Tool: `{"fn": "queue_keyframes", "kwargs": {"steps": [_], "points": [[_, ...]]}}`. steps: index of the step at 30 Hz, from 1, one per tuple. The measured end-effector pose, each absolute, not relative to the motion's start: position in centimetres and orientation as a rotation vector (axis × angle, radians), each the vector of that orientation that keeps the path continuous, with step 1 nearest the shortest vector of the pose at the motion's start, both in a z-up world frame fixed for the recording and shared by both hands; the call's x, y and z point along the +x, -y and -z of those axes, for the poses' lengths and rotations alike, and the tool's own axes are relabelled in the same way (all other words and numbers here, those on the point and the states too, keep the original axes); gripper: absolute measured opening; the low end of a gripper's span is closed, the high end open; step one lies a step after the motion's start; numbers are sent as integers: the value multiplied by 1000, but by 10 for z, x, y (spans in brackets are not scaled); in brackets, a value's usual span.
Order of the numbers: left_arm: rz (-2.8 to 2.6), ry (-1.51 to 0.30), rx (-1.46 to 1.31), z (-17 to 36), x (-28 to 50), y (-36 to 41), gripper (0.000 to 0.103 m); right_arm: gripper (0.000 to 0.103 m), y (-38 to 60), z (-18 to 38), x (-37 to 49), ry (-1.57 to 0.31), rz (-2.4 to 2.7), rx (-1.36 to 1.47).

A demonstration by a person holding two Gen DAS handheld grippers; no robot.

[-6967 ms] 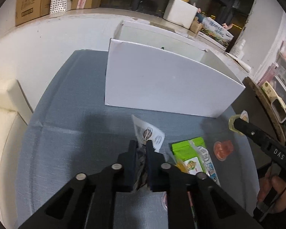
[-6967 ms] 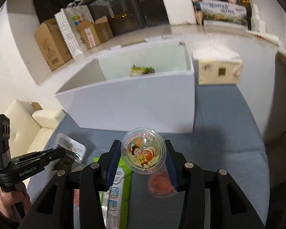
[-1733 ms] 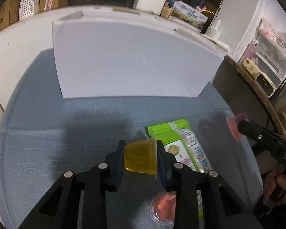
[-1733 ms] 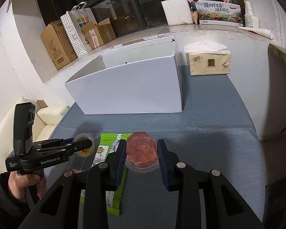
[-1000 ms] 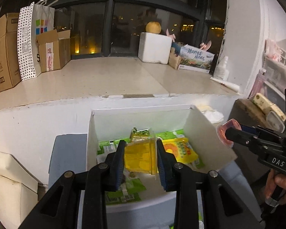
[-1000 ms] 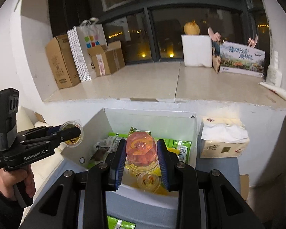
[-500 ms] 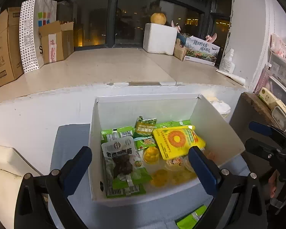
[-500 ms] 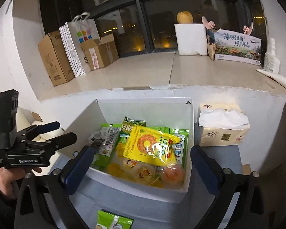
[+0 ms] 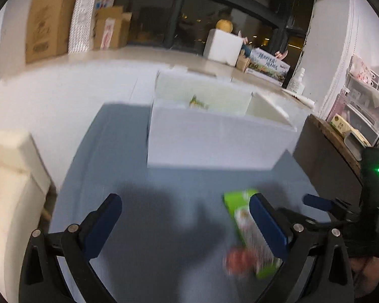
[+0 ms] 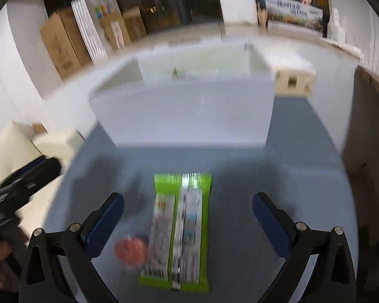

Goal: Organize snacks
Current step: 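Grasp the green snack-stick packet with the right gripper, then place the green packet into the white box while the left drops the last pink cup in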

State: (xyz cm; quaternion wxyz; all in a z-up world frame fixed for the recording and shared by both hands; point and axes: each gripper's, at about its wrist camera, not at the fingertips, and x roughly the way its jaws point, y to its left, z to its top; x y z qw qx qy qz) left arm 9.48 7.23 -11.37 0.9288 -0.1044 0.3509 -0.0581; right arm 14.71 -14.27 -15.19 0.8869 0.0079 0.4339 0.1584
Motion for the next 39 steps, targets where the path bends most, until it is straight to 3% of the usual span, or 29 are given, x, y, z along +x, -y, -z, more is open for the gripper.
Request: {"fn": "queue_keyframes", "kwargs": {"steps": [7,8,10,11,15,25,33,34,35,36,39], "points": [[133,-746,-208,136,55,-67,103,103,118,185,151,-985,-291,-81],[139,-750,-196,138,54,-64,103,99,120,189,152,-990,-301,-69],[157,-763,-171,142,52,-57,103,77,119,195,155,-1015,-286,-99],[168,-768,-163,143,52,-54,103,70,119,194,154,-989,-276,-127],[210,-791,-132,148,55,-37,103,64,135,187,159,-993,-329,-56],[304,-887,3,171,73,25,103,64,211,112,135,-802,-327,105],[285,-912,-51,176,81,23,102,64,233,108,124,-773,-308,162],[294,-909,-66,175,81,20,93,64,233,110,124,-776,-311,166],[302,-909,-75,175,81,18,62,64,232,114,125,-779,-313,169],[296,-919,-73,176,83,15,48,64,231,115,127,-782,-317,172],[302,-904,-65,172,83,14,41,64,229,115,126,-780,-330,169]]}}
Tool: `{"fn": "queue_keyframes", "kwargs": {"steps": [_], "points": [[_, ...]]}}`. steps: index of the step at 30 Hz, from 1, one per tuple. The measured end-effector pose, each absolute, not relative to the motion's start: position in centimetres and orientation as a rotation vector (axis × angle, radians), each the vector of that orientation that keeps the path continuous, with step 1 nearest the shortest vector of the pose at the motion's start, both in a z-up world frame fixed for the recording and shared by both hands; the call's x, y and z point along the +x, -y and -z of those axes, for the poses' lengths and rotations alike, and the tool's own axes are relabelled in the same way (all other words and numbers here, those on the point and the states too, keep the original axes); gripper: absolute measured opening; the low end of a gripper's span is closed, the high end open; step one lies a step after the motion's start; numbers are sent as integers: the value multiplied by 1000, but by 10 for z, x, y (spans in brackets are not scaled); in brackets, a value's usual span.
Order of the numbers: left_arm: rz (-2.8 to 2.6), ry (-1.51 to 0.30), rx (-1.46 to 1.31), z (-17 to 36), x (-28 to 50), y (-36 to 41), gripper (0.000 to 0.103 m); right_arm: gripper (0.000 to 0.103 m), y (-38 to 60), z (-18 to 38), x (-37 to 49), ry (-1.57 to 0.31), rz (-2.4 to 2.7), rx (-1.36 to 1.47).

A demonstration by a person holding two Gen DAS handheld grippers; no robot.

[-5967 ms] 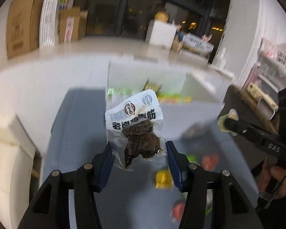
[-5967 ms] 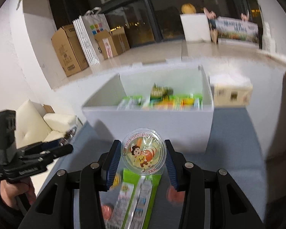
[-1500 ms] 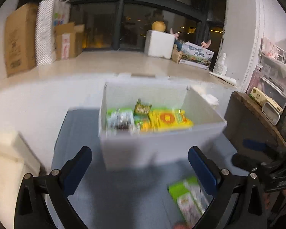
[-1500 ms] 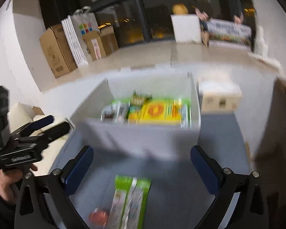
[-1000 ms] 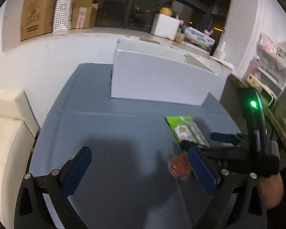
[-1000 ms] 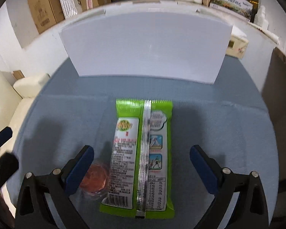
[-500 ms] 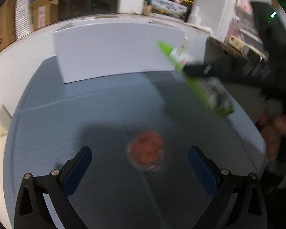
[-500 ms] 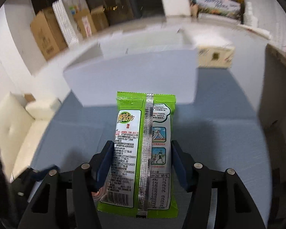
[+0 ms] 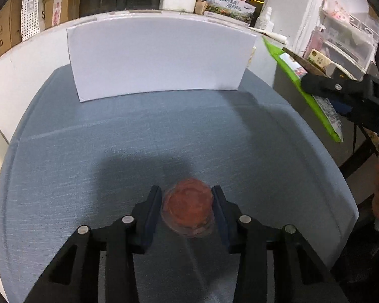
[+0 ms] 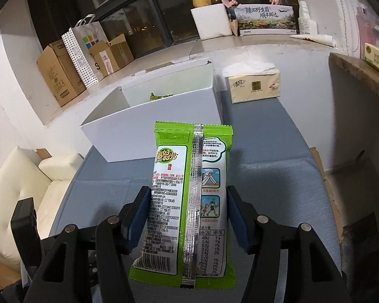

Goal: Organize snacks
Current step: 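Place the green packet into the white box while the left drops the last pink cup in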

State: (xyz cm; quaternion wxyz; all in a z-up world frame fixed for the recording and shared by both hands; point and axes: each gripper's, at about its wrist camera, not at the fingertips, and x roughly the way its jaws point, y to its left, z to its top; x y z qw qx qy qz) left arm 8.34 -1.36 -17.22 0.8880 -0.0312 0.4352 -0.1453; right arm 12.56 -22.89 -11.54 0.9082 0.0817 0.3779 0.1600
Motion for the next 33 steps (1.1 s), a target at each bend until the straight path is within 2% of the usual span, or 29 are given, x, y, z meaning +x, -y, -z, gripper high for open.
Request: {"fn": "queue_keyframes", "kwargs": {"steps": [8,13,18,22,28,30,31,32,33], "points": [[316,-817,-93,143,73,2,41,64,224,113,124,-764,-345,166],[313,-727,-108,107,89,-9,41,64,217,93,134,-724,-370,144],[287,-593,-97,49,137,-25,41,64,205,47,167,-613,-395,82],[260,-541,-95,15,200,-41,41,64,192,24,222,-608,-405,68],[237,-559,-83,13,270,-51,41,64,172,27,288,-653,-412,56],[234,-581,-79,20,286,-49,41,68,168,34,300,-666,-411,47],[223,-591,-81,24,292,-49,47,71,167,37,305,-666,-404,43],[211,-607,-85,28,298,-50,67,78,166,40,309,-674,-402,39],[194,-621,-98,33,303,-52,83,87,164,45,314,-691,-397,35]]}}
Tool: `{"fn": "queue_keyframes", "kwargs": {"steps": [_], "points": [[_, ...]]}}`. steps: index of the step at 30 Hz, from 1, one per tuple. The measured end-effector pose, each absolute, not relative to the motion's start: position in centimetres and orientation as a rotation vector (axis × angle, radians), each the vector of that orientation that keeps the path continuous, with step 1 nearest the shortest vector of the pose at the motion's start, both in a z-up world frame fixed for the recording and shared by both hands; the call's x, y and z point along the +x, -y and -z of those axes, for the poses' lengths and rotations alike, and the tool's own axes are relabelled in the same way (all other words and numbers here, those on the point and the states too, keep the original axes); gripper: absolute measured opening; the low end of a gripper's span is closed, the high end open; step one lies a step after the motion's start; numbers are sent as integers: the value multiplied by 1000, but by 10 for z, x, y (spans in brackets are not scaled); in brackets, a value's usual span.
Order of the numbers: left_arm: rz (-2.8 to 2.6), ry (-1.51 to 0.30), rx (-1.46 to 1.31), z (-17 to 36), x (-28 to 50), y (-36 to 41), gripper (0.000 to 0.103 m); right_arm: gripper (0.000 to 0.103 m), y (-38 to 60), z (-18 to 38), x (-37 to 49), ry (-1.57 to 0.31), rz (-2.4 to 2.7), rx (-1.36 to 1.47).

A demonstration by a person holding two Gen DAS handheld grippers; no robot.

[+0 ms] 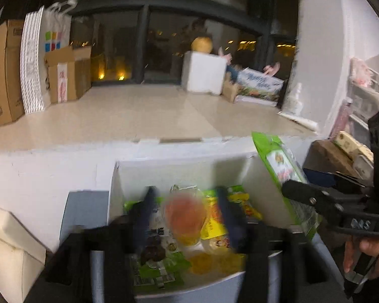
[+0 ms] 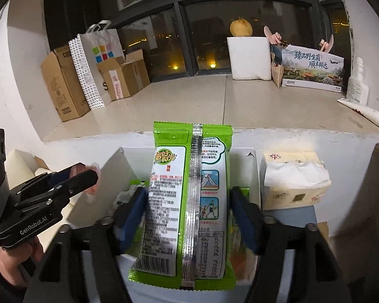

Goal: Organize snacks

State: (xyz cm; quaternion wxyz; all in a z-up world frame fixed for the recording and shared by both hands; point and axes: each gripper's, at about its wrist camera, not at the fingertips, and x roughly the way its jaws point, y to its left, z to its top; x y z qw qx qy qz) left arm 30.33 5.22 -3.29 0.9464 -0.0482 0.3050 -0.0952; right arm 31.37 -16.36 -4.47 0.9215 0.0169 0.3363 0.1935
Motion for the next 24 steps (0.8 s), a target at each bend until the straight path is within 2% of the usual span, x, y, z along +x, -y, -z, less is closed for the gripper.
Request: {"fn": "queue_keyframes", "kwargs": {"steps": [1,4,6,9,16,24], "points": [[181,-619,-108,35,303,-54,103,90,162,48,318,-705,-392,32],[174,-607,-122,40,300,-59,103,92,162,59,320,-737,-385,9],[172,-619,-123,41,298,-59,103,97,163,63,319,-744,-357,-14],[188,-615,-121,37,292,-58,103,101,163,59,312,-706,-339,-48],[65,-531,-39,9,249,-49,103,101,153,15,258,-506,-280,-201],[-1,-506,-48,-18,174,-37,103,101,167,-16,186,-460,-316,-140]]}}
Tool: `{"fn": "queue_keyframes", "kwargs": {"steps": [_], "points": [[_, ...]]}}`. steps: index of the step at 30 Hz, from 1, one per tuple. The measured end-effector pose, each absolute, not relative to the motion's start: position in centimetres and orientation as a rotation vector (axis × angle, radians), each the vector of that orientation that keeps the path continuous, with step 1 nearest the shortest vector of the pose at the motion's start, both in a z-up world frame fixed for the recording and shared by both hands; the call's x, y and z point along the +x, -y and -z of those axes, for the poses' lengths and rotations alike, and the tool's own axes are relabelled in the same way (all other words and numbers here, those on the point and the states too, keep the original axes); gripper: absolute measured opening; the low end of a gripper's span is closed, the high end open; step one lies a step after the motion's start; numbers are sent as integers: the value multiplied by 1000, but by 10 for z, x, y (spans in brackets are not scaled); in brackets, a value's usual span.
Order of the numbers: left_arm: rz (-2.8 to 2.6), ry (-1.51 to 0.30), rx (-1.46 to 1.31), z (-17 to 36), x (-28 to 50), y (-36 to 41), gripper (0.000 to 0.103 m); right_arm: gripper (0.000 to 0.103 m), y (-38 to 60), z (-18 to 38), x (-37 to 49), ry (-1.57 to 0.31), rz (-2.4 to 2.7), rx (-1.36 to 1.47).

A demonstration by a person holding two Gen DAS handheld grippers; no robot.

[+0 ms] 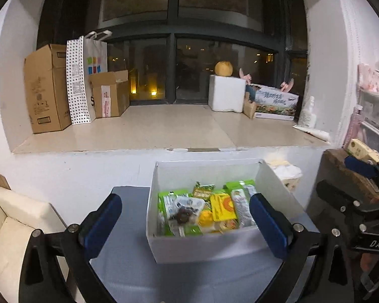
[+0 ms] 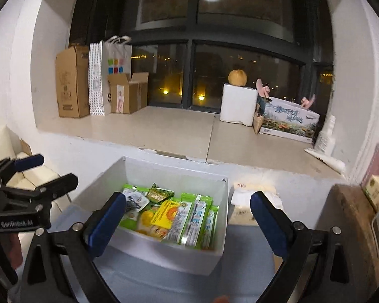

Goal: Organize snacks

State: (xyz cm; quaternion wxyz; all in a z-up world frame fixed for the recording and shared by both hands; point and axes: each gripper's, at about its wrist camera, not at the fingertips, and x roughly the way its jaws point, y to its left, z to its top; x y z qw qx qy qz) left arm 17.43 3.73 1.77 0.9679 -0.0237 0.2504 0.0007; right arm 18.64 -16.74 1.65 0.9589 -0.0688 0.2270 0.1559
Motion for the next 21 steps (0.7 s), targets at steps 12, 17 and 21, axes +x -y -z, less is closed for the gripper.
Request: {"fn": "queue_keyframes", "kwargs": {"steps": [12,17,21], "points": [[-50,-632,-132,-1,82,-39,103,101,202,20,108,-597,-379,30],[-50,-666,-144,11,51,-33,103,101,205,43,87,-670,-410,69],[-57,-674,-101,13,42,-23,103,101,198,46,79,-682,-411,33]]}}
